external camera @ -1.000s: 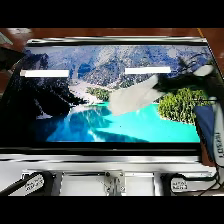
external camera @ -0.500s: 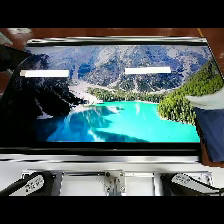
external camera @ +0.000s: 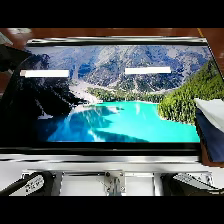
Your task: Fold the shirts.
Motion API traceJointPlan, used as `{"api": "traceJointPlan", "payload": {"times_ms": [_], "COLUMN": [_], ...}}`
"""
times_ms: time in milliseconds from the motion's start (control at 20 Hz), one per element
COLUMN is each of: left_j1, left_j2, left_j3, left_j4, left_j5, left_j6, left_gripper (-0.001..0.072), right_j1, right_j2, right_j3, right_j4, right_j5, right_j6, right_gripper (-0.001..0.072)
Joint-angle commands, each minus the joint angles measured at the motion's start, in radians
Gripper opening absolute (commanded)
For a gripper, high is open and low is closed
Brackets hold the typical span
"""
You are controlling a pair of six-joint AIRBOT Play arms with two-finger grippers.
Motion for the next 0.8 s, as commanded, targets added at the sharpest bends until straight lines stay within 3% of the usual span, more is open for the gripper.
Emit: {"api": "traceJointPlan", "payload": {"times_ms": [0, 200, 250, 350, 500, 650, 700, 750], "left_j1": [0.000, 0.000, 0.000, 0.000, -0.003, -0.068, -0.125, -0.203], "left_j2": [0.000, 0.000, 0.000, 0.000, 0.000, -0.017, -0.033, -0.058], "left_j3": [0.000, 0.000, 0.000, 0.000, 0.000, 0.000, 0.000, 0.000], "left_j4": [0.000, 0.000, 0.000, 0.000, 0.002, 0.097, 0.196, 0.332], "left_j5": [-0.001, 0.000, 0.000, 0.000, 0.000, 0.001, 0.002, 0.005], "left_j6": [-0.001, -0.001, -0.001, -0.001, 0.000, -0.002, -0.031, -0.121], "left_gripper": [0.0041, 0.0041, 0.0041, 0.0041, 0.0041, 0.0038, 0.0038, 0.0038], "right_j1": [-0.041, -0.110, -0.115, -0.115, -0.115, -0.090, -0.047, 0.029], "right_j2": [0.042, 0.122, 0.127, 0.127, 0.140, 0.189, 0.217, 0.253], "right_j3": [-0.124, -0.314, -0.348, -0.383, -0.335, -0.215, -0.200, -0.198], "right_j4": [-0.174, -0.175, -0.175, -0.175, -0.139, 0.246, 0.358, 0.402], "right_j5": [0.069, -0.079, -0.105, -0.114, -0.116, -0.228, -0.269, -0.313], "right_j6": [-0.013, 0.014, 0.023, 0.008, 0.003, -0.046, -0.068, -0.078], "right_gripper": [0.0069, 0.0071, 0.0147, 0.0697, 0.0689, 0.0689, 0.0689, 0.0689]}}
